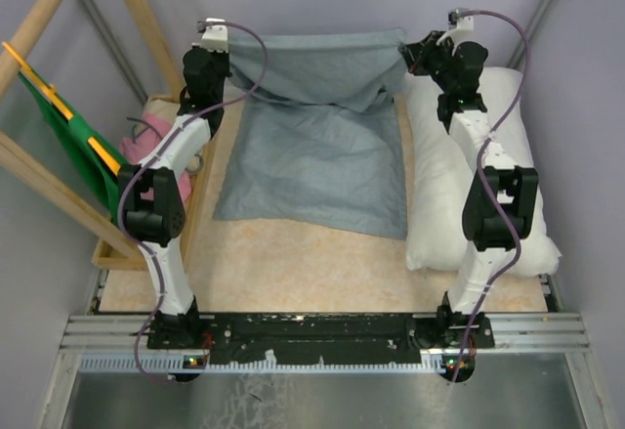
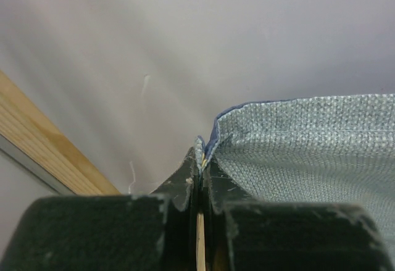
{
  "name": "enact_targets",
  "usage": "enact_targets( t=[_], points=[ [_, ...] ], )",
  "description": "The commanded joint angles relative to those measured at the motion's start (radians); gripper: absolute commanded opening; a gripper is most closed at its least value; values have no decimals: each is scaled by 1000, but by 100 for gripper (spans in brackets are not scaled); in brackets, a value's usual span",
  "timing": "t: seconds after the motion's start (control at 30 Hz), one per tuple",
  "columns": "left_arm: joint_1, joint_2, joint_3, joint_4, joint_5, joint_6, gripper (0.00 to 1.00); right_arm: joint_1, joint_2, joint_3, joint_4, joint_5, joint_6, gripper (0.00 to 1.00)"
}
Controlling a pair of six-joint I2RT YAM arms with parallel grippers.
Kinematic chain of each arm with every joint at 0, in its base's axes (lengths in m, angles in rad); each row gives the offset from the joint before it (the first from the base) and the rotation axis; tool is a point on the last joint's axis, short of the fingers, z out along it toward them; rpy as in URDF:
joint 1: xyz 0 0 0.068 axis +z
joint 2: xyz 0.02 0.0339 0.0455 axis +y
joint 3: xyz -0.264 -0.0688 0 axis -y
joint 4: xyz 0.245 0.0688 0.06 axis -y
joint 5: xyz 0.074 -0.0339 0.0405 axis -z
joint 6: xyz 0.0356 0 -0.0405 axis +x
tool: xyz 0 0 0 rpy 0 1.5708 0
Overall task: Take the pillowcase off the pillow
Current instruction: Fold the pillowcase at the center of the board.
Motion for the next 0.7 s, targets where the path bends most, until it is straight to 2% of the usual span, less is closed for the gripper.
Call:
enact_targets(
  t=[0.0,0.43,0.67],
  points=[
    [25,-82,25,27,-2,-30,0,-16,-119,-1,60,37,0,0],
    [43,-152,24,8,50,-43,0,-37,-175,20,19,39,8,0],
    [44,-211,-75,30,37,-56,0,-39,-270,-117,35,52,-3,0]
  ],
)
